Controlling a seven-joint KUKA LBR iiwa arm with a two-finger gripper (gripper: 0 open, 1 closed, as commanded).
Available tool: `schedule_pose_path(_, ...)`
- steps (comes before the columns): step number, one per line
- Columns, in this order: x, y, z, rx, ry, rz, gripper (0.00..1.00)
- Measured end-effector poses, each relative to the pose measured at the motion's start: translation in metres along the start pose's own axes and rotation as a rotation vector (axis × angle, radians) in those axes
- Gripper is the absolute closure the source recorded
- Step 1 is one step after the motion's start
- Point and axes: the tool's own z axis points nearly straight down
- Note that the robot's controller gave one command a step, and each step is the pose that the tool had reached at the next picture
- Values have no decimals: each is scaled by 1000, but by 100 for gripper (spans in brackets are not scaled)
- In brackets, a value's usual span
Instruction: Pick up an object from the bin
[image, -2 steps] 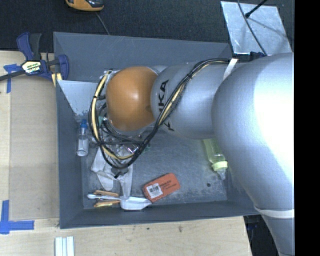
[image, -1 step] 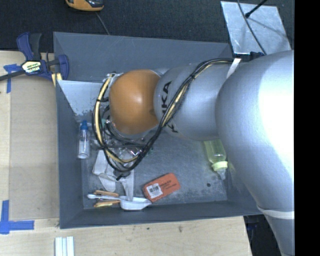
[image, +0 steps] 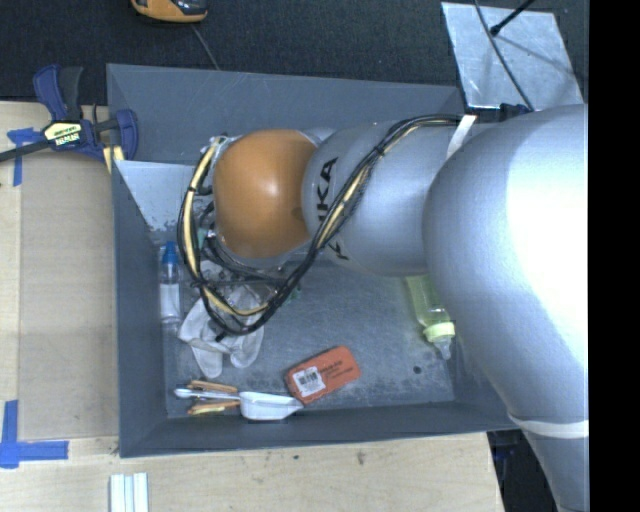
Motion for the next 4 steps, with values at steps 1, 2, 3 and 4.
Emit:
schedule_pose_path(1,0,0,0,0,0,0,100)
schedule_pose_path(2,1,0,-3,0,0,0,100)
schedule_pose_path(3,1,0,-20,-2,2,1,100)
schedule_pose_path(4,0,0,-33,-2,1,1,100)
